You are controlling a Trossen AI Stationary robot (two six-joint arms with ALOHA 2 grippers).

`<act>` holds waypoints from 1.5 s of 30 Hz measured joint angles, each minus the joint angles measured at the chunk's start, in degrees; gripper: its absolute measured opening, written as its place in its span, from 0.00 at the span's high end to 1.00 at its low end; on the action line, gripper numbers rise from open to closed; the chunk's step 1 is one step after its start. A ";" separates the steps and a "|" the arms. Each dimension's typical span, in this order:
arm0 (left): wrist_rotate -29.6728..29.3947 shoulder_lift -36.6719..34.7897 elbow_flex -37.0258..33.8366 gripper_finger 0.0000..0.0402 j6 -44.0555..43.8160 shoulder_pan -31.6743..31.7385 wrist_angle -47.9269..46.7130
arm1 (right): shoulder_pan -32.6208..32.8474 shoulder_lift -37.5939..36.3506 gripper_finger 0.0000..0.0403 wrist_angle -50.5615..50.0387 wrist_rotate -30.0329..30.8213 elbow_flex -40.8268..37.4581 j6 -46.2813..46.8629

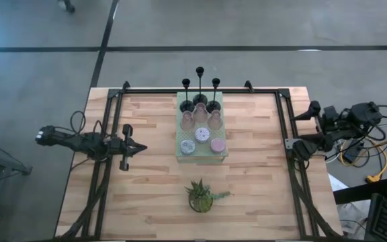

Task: Pick & Place candle stick holders
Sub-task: Return to Home Position

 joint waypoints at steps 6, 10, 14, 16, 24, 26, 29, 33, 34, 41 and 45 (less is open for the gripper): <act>0.00 0.00 0.02 0.96 0.00 0.00 0.02 | -0.01 -0.05 0.09 17.61 2.37 -0.26 -0.96; 0.00 0.01 0.02 0.95 0.01 0.01 0.02 | -1.37 2.28 0.09 43.59 -4.31 -4.02 -20.32; -0.04 0.01 0.02 0.96 0.01 0.02 0.02 | -4.25 8.74 0.09 48.89 -14.46 -9.90 -27.51; -0.04 0.01 0.04 0.96 0.01 0.00 0.18 | -6.00 11.83 0.09 53.13 -14.53 -13.87 -25.09; -0.13 0.01 0.04 0.96 0.01 0.02 0.35 | -12.15 12.71 0.09 67.88 -14.98 -33.14 -16.97; -0.11 0.01 0.04 0.96 0.01 0.02 0.37 | -12.55 10.44 0.09 68.90 -15.41 -36.41 -16.15; -0.11 0.01 0.04 0.96 0.01 0.02 0.37 | -13.50 7.16 0.09 69.12 -15.14 -40.04 -16.74; -0.10 0.01 0.04 0.96 0.01 0.00 0.37 | -16.09 4.13 0.09 67.87 -15.21 -42.67 -20.08; -0.09 0.01 0.04 0.96 -0.01 0.01 0.37 | -17.02 3.60 0.09 67.89 -15.17 -43.00 -20.65; -0.02 0.01 0.04 0.95 0.01 0.02 0.39 | -21.59 -1.80 0.09 63.71 -15.25 -45.52 -18.04; 0.01 0.01 0.04 0.96 0.00 0.01 0.39 | -21.82 -1.85 0.09 61.97 -15.27 -47.38 -17.91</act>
